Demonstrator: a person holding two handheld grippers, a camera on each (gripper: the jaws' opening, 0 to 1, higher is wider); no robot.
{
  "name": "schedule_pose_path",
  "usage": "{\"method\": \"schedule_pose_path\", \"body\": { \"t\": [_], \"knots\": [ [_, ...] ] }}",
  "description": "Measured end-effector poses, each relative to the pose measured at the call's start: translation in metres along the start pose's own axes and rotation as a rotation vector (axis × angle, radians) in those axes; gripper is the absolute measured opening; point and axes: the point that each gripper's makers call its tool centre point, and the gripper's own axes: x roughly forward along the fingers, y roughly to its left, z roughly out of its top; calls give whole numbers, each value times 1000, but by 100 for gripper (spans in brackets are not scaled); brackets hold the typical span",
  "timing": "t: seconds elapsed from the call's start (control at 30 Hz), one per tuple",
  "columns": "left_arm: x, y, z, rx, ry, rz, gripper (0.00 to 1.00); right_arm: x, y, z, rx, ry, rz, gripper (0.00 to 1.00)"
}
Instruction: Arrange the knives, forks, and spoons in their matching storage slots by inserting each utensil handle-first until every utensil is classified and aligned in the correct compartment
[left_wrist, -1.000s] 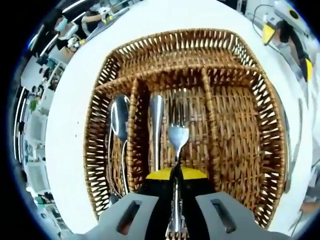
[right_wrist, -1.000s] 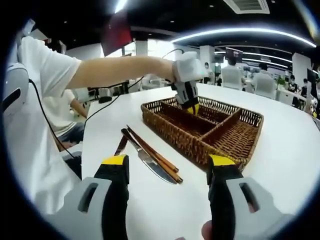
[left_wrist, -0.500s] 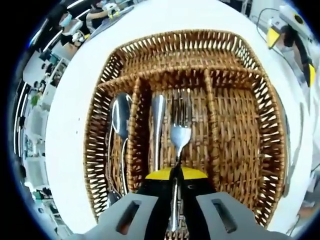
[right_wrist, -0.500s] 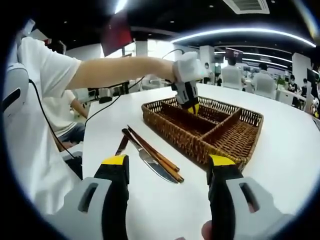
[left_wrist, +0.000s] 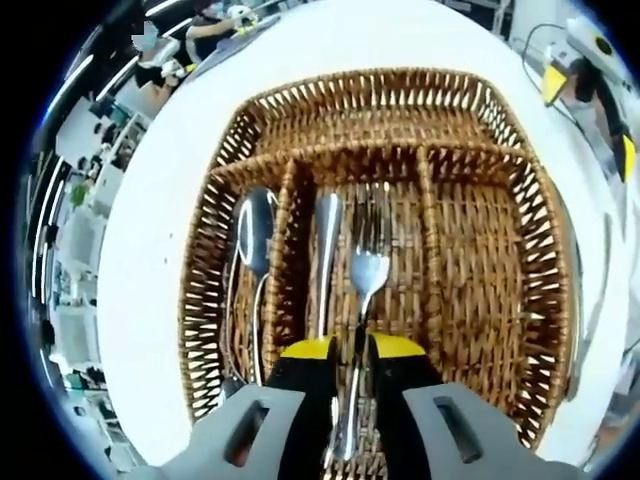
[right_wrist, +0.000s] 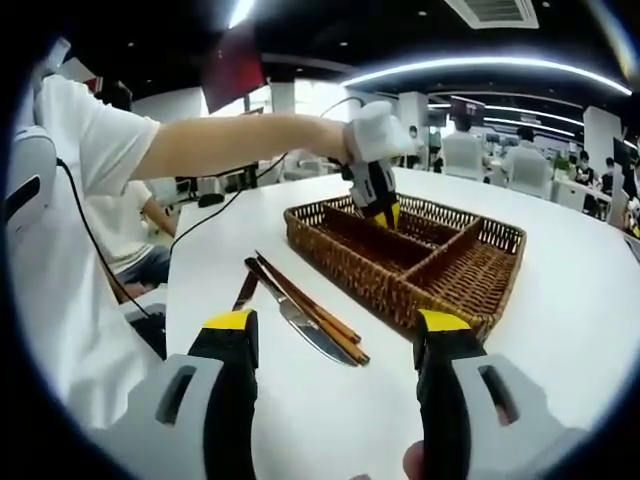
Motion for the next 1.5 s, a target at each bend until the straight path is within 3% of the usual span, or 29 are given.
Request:
{"method": "schedule_pose_path", "body": {
  "t": [0.3,0.67,1.0,1.5],
  "knots": [
    [-20,11,6,-42,-75,94,12,-1,2,2,-6,0,-2,65],
    [-47,4,7,-104,-195,184,14,-1,7,0,-9,2,-2,65],
    [-74,-13,2,-167,-317,273,19,-3,17,-4,-13,-2,1,65],
    [-99,-47,-6,-235,-461,340,26,-4,31,-7,-29,-3,0,64]
  ]
}}
